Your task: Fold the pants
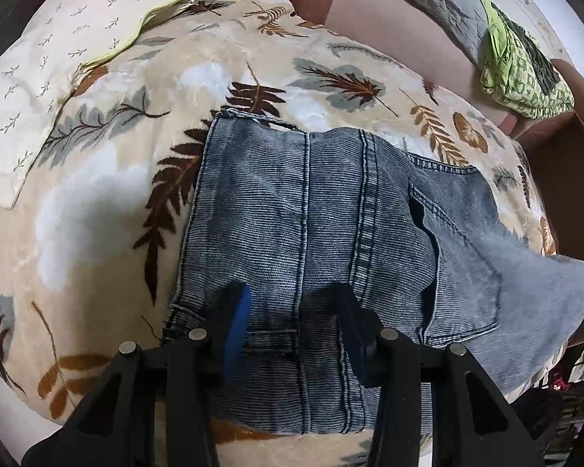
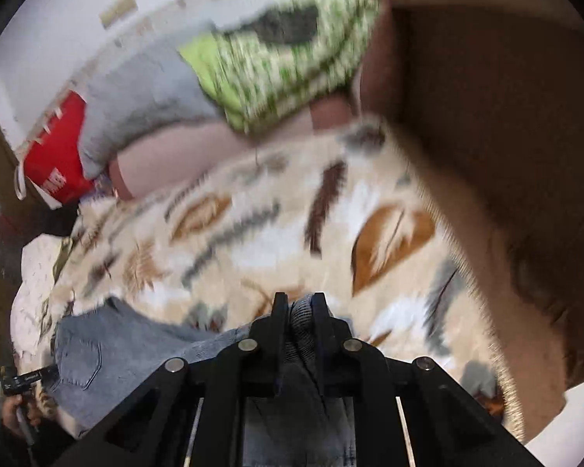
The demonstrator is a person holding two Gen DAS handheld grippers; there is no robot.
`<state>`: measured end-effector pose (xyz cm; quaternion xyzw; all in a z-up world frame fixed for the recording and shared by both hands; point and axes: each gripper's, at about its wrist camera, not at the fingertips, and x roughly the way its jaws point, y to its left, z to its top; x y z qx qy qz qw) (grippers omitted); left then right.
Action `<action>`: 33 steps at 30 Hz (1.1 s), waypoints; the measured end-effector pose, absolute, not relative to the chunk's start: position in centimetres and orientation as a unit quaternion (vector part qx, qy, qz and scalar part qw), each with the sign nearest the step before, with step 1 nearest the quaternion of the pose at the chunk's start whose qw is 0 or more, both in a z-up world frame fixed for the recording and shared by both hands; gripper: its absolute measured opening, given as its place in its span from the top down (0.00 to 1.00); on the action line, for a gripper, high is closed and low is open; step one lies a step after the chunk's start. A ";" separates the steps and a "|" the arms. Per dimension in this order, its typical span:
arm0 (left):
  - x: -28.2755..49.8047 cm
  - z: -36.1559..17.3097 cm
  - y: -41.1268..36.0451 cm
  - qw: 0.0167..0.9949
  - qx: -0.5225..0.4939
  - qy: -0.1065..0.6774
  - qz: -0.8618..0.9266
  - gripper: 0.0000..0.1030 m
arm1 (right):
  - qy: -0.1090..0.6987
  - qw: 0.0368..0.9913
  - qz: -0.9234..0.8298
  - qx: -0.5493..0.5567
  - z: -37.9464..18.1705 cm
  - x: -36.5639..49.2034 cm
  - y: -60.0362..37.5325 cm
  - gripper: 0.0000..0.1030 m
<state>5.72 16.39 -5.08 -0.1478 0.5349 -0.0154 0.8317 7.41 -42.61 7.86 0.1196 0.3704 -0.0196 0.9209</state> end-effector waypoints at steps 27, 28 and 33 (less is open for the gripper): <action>5.7 -5.3 15.6 0.839 -0.120 0.531 -0.006 0.54 | 0.536 0.831 -0.007 0.147 -2.9 12.5 -43.7 0.18; 5.7 -5.4 15.6 0.839 -0.120 0.530 -0.006 0.54 | 0.550 0.823 -0.003 0.141 -3.4 12.8 -43.5 0.23; 5.6 -5.4 15.6 0.843 -0.113 0.526 -0.014 0.53 | 0.514 0.847 0.022 0.134 -0.5 12.1 -41.8 0.95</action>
